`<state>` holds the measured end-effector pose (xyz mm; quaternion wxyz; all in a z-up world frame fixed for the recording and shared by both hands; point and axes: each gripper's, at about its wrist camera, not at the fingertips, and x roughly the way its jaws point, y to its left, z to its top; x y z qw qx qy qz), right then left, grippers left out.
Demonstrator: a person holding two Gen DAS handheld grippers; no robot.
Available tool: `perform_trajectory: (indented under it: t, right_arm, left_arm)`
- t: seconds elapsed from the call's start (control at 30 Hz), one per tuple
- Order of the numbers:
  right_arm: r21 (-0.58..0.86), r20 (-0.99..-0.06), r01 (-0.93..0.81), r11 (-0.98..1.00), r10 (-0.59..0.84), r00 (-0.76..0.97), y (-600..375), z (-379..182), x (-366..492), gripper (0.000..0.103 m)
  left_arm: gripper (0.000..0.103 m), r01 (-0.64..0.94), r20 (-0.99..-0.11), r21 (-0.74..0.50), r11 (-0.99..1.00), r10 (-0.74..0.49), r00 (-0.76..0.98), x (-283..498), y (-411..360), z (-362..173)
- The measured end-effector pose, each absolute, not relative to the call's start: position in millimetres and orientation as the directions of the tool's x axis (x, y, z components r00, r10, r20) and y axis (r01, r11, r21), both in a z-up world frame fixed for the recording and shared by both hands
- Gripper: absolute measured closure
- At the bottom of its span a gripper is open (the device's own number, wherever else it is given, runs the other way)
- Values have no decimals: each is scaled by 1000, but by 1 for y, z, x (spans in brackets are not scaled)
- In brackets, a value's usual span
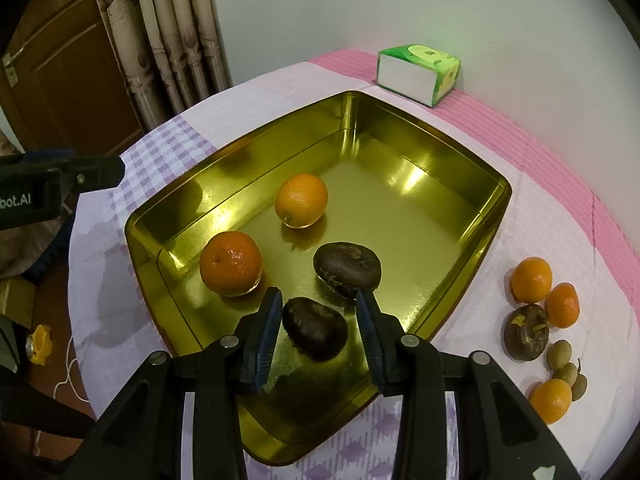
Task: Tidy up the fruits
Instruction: 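Open the right tool to drop the dark brown fruit into the tray, then grasp a small olive-green fruit with the right tool while the left tool grasps a yellow orange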
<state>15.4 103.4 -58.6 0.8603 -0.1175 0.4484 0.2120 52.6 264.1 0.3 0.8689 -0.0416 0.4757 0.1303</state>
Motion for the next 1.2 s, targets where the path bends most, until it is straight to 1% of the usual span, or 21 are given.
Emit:
perform_trajectory:
  t: [0.33,0.47,0.87,1.0,1.2]
  right_arm:
    - [40,-772,-411,911,289,566,65,-27,3,66]
    - [39,-770,-350,936,251,587,33,-25,-2,66]
    - [14,-791,-82,997,61,609,-97,-41,-17,66]
    - [3,-791,-43,999,28,612,-121,-48,-17,66]
    - [10,-791,-44,999,35,611,-132,-63,-4,66]
  left_arm:
    - [26,-233,-829,68,970,185,528,53,257,4]
    - [26,-232,-829,71,970,187,527,53,257,3]
    - [25,-221,-830,85,972,192,524,54,255,2]
    - [25,-200,-824,93,975,188,535,52,250,3]
    - [25,-151,-814,118,982,182,552,52,238,4]
